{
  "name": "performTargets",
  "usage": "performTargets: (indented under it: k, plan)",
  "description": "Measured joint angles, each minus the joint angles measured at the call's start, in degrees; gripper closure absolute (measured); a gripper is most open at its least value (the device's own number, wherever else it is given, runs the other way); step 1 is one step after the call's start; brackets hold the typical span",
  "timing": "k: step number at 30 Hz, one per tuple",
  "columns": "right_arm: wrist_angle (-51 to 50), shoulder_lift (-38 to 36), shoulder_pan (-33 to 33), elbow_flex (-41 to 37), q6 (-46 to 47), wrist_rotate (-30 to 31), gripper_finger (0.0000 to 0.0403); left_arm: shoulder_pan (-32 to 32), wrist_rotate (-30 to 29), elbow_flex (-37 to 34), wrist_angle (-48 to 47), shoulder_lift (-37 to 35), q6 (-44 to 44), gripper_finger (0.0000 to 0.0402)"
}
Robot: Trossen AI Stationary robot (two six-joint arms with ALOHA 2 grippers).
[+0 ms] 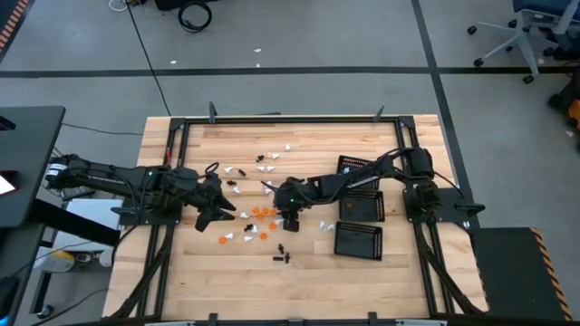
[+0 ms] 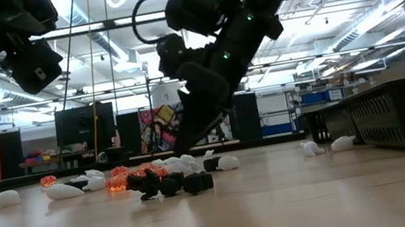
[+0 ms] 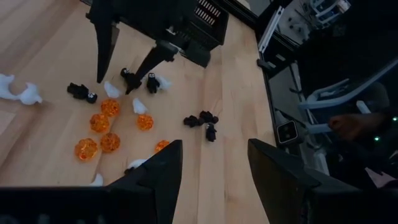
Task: Sort Halloween decoration
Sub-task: Put the white ghost toy into the top black bin
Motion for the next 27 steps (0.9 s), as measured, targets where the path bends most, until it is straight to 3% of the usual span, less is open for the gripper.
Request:
performTargets:
  k: [13, 23, 27]
  plan:
    - [0.37, 3.3, -0.78, -0.07, -0.58, -1.04, 0.0241, 0.02, 0.0, 0.0, -0.4, -0.02, -1.22, 0.0209]
    - [0.64, 3.42, -1.59, -0.04, -0.42, -4.97, 0.0331, 0.02, 0.02, 0.0, -0.16, -0.02, -1.29, 0.0209]
    - [0.67, 3.4, -1.58, -0.07, -0.35, -5.4, 0.034, 0.02, 0.0, 0.0, -0.16, -0.02, -1.36, 0.0209]
